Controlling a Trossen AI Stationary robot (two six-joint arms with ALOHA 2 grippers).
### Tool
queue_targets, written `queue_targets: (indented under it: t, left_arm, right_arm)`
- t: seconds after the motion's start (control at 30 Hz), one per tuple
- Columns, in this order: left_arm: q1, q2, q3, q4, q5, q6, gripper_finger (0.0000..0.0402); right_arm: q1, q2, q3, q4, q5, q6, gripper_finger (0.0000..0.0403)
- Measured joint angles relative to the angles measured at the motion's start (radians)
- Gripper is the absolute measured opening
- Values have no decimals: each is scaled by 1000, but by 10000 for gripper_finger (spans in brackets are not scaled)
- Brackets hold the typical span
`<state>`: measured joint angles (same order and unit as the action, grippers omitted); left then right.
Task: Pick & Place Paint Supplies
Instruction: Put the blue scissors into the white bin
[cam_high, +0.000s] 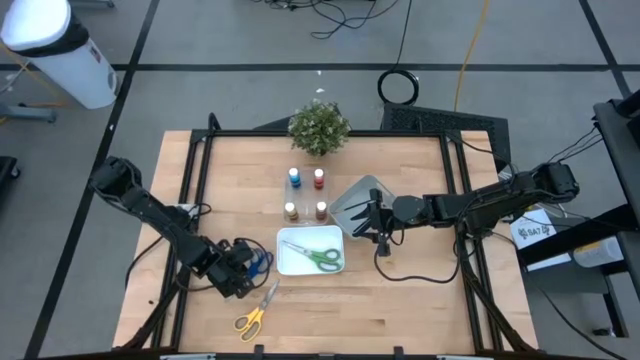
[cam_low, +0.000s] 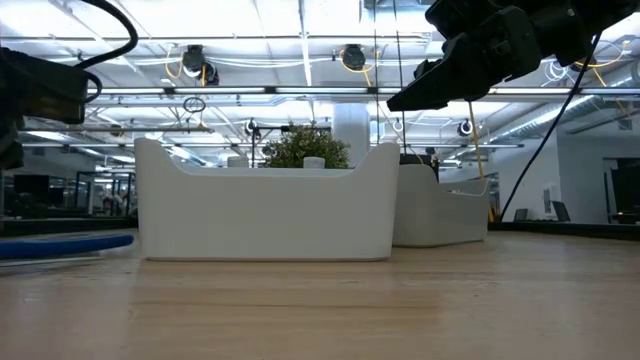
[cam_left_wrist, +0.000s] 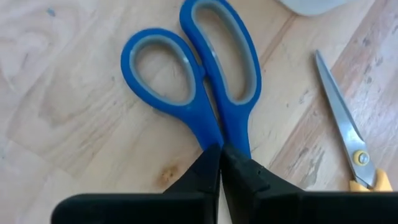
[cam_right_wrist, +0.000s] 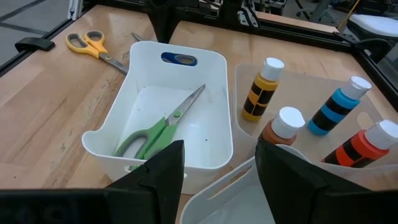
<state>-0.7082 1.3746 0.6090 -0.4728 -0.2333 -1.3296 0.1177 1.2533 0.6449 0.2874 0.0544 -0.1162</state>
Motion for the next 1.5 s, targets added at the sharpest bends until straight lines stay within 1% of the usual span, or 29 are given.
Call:
queue_targets:
  t: [0.2, 0.37, 0.53, 0.6, 0.7, 0.83, 0.93, 1.1, 1.23, 1.37, 1.5]
  left_arm:
    - [8, 0, 1, 1, -107, -11, 9]
    - [20, 0, 1, 8, -225, 3, 6]
    - [46, 20, 2, 13, -209, 10, 16]
    - [59, 27, 2, 5, -211, -7, 14]
    - [76, 28, 2, 7, -185, -4, 7]
    - [99, 36, 2, 4, -186, 0, 6]
    - [103, 35, 2, 5, -175, 7, 18]
    - [104, 35, 2, -19, -134, -91, 51]
    - [105, 35, 1, -9, -141, -93, 88]
    - [106, 35, 1, 30, -190, -89, 124]
    - [106, 46, 1, 34, -160, -86, 151]
  right_arm:
    - [0, 0, 0, 11, 0, 0, 187]
    - [0, 0, 0, 40, 0, 0, 187]
    - [0, 0, 0, 40, 0, 0, 187]
    - [0, 0, 0, 39, 0, 0, 187]
    - [0, 0, 0, 39, 0, 0, 187]
    - [0, 0, 0, 38, 0, 0, 187]
    - [0, 0, 0, 37, 0, 0, 187]
    - [0, 0, 0, 37, 0, 0, 187]
    - [0, 0, 0, 37, 0, 0, 187]
    - [0, 0, 0, 37, 0, 0, 187]
    - [0, 0, 0, 37, 0, 0, 187]
